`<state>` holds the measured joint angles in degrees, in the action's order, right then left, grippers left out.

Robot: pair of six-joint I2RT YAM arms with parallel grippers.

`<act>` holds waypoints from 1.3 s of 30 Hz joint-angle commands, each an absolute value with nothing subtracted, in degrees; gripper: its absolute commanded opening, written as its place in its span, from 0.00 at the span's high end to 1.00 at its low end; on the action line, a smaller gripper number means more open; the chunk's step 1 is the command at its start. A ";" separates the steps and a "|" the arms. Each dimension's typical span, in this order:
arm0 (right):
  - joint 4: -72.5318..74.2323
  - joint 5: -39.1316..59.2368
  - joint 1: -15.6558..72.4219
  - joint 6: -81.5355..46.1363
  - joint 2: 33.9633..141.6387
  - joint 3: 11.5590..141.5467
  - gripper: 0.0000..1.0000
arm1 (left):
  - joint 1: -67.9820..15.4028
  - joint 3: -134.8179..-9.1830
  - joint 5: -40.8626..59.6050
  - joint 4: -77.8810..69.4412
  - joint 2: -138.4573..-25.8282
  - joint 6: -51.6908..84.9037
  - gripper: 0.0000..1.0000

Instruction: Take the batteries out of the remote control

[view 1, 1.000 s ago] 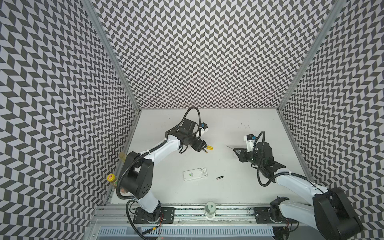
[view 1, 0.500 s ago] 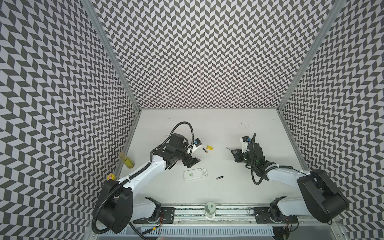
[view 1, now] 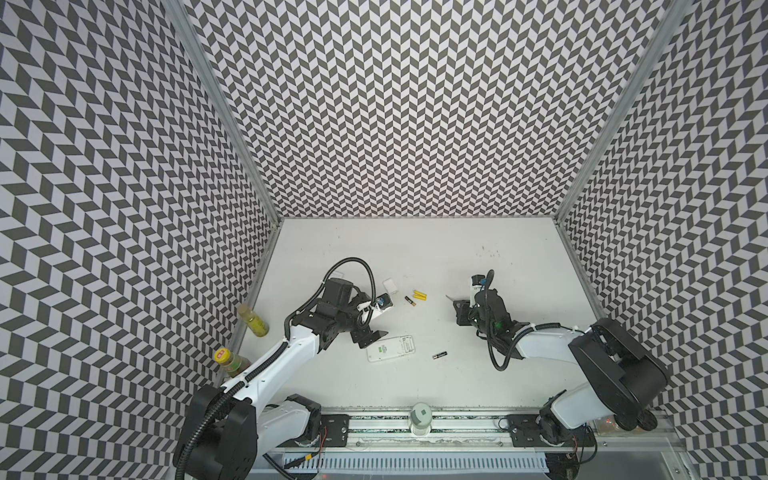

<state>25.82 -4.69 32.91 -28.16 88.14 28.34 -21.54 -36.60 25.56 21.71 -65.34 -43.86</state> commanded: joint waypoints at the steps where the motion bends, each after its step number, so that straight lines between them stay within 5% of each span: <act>1: 29.09 -7.42 33.51 -28.51 89.11 29.04 0.79 | -21.34 -33.67 28.68 25.43 -64.69 -51.57 0.09; 16: 29.38 -7.23 34.02 -27.01 87.84 27.38 0.72 | -22.36 -28.04 28.41 24.28 -66.47 -56.87 0.03; 27: 27.54 -5.66 34.04 -15.55 67.79 22.30 0.56 | -25.03 -26.39 25.42 19.75 -68.85 -55.18 0.05; 39: 20.12 -0.97 34.02 -1.37 46.22 20.96 0.40 | -26.66 -25.80 22.73 17.38 -72.27 -52.91 0.22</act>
<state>19.84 -3.29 33.74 -6.09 49.41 21.47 -26.06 -26.46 23.51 18.63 -71.55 -52.88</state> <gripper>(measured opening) 0.591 0.780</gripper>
